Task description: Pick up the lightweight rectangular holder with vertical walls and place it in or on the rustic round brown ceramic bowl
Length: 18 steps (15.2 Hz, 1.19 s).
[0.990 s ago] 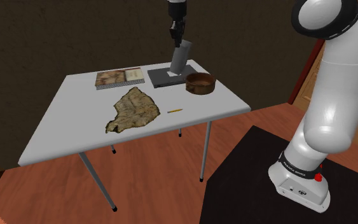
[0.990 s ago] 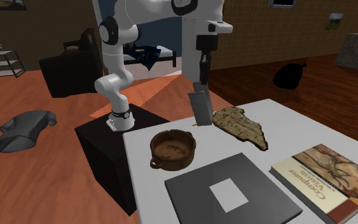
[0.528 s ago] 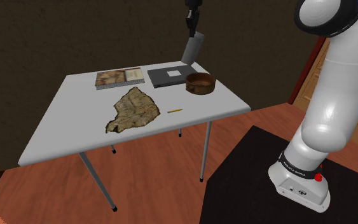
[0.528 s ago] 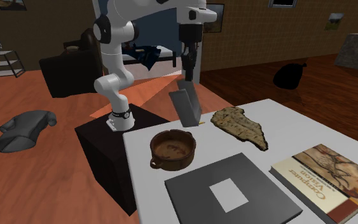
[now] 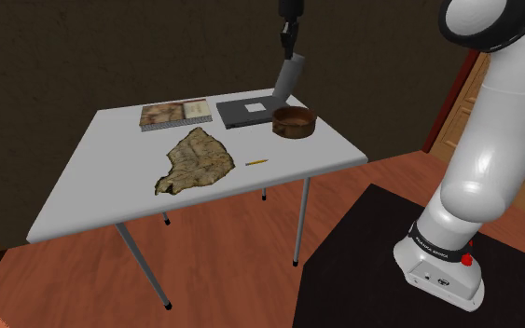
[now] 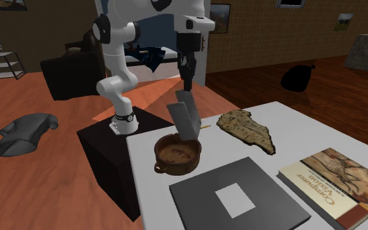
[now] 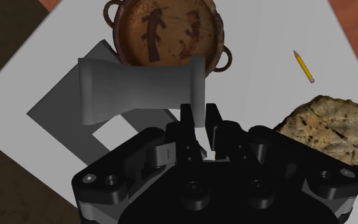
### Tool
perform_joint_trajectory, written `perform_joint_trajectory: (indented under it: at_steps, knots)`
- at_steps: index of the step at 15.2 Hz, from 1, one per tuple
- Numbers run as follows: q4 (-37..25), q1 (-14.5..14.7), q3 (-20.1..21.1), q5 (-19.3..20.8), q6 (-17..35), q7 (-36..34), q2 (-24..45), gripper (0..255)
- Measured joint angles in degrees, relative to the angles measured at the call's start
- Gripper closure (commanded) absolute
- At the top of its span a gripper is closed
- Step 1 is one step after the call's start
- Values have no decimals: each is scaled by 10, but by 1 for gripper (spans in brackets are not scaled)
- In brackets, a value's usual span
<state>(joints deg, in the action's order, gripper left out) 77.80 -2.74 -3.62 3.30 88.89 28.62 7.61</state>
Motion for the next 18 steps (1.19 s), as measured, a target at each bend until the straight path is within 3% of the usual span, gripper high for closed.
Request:
perform_joint_trajectory:
  at_steps: [18]
  knots:
    - [177, 1, 1, 3, 148, -10, -31, 255]
